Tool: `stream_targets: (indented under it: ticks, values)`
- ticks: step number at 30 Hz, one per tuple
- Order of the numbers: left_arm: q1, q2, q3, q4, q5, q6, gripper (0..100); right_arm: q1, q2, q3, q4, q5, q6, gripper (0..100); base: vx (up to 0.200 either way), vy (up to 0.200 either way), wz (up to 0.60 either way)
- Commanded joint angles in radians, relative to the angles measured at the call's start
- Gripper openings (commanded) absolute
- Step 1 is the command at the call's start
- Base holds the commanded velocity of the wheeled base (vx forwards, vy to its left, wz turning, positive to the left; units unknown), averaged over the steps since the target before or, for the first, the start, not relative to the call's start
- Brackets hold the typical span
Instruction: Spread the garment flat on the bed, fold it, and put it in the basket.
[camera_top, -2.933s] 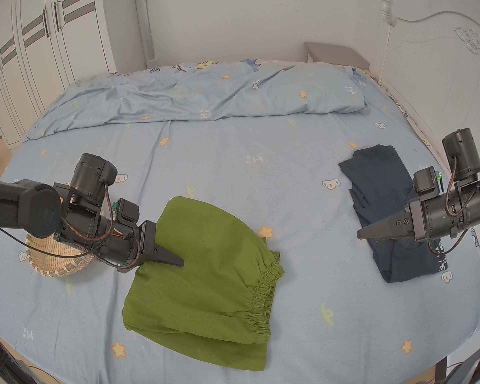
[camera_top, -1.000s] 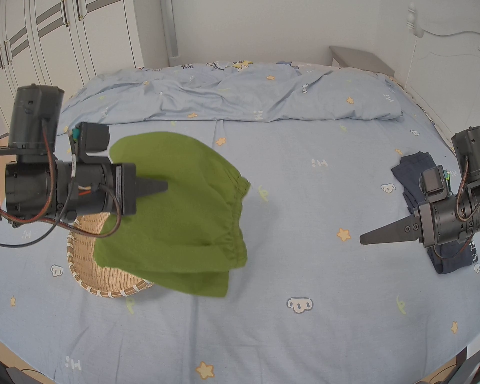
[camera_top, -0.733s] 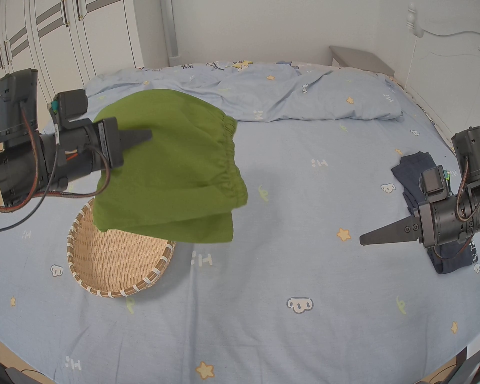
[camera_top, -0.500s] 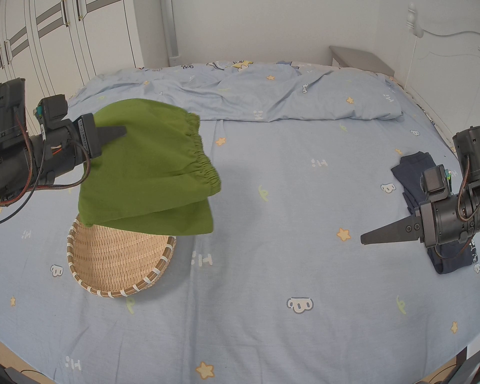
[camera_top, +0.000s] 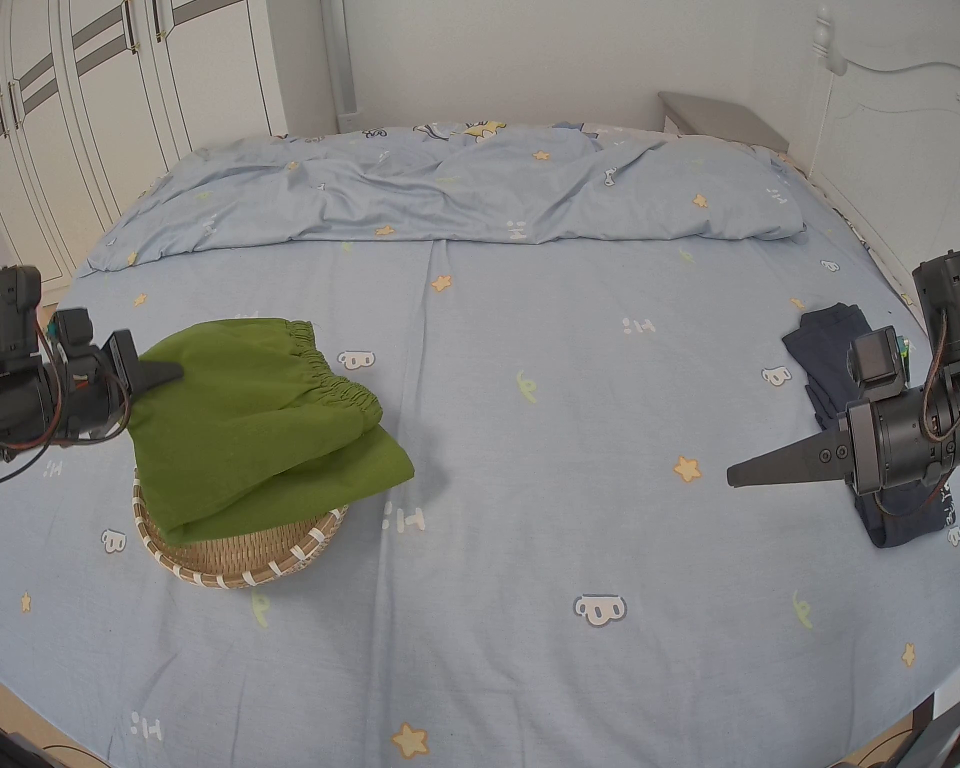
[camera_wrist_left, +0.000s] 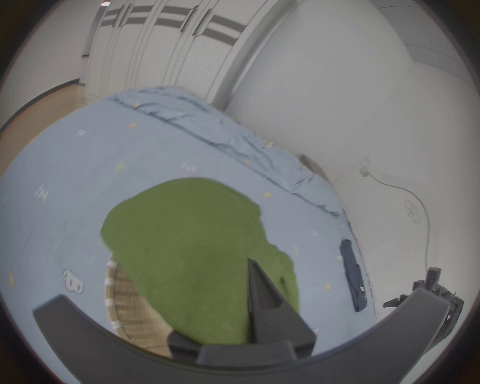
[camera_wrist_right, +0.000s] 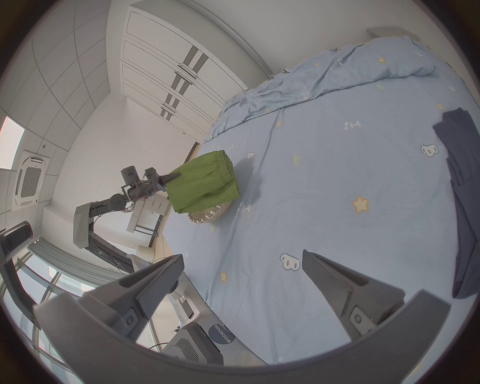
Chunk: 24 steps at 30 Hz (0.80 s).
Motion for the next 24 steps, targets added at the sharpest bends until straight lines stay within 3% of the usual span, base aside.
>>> stream_targets:
  ticks: [1,7,14,24]
  values:
    - [0.084,0.091,0.08,0.008,-0.009,0.008,0,0.001,-0.003,0.002,0.0,0.001,0.0,100,0.0,0.0,0.0]
    - [0.098,0.201,0.094,0.017,0.012,0.126,0,0.003,-0.006,0.005,0.001,0.001,0.0,100,0.0,0.0,0.0]
    - [0.086,0.275,0.037,0.144,0.019,0.144,0,0.007,-0.003,0.008,-0.002,0.0,0.002,100,0.0,0.0,0.0]
    - [0.078,0.365,-0.036,0.209,0.04,0.154,0,0.007,0.0,0.01,-0.003,-0.002,-0.001,100,0.0,0.0,0.0]
